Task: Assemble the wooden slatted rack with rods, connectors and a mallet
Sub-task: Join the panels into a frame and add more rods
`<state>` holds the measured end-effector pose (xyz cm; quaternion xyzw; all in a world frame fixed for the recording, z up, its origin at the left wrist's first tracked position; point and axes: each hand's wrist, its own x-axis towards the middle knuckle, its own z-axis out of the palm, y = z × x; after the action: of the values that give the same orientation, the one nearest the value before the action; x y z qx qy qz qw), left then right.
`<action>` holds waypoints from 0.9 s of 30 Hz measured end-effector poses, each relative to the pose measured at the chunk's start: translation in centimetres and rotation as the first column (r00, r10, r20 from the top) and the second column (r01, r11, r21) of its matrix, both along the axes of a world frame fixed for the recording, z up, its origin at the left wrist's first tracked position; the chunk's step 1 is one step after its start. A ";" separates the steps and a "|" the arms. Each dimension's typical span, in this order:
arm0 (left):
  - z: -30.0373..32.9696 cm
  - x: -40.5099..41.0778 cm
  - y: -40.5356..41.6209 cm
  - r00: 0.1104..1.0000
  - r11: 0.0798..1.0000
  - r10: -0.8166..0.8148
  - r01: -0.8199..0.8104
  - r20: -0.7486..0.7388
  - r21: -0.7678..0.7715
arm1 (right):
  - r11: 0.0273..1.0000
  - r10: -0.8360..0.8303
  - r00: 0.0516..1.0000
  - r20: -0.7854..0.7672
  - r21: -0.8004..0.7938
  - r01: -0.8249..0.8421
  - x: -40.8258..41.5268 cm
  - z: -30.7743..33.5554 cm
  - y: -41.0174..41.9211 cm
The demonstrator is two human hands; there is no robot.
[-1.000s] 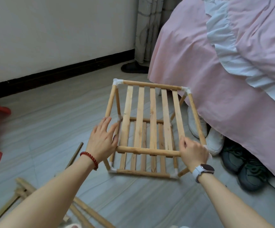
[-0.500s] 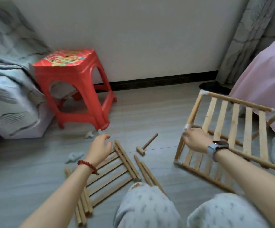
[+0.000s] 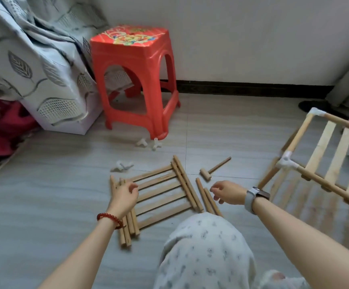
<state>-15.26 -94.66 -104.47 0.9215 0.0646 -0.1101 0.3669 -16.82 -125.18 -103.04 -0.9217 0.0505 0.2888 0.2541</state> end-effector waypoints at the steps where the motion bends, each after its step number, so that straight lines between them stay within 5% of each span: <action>1: -1.6 0.2 0.1 0.999 1.000 0.017 -0.018 -0.052 -0.016 | 1.000 -0.017 1.000 -0.019 0.003 0.017 0.2 -1.6 0.1; 8: -11.5 1.9 0.3 0.940 0.987 0.156 -0.162 -0.303 0.005 | 0.990 -0.140 0.983 -0.115 -0.038 0.136 2.1 -11.3 -0.2; 13: -16.8 3.4 1.6 0.860 0.931 0.346 -0.265 -0.376 0.249 | 0.986 -0.164 0.981 -0.107 -0.016 0.163 5.3 -16.8 1.4; 20: -21.1 4.6 0.9 0.872 0.898 0.363 -0.233 -0.330 0.373 | 0.992 -0.061 0.994 -0.087 -0.112 0.051 8.5 -21.1 3.2; 27: -22.1 5.8 0.0 0.866 0.880 0.371 -0.213 -0.336 0.424 | 0.940 -0.141 0.974 -0.176 -0.332 0.076 8.7 -21.5 2.8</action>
<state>-9.43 -94.64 -126.61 0.9095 0.3004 -0.2272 0.1760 -8.13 -122.37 -124.58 -0.9135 0.1729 0.3519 0.1087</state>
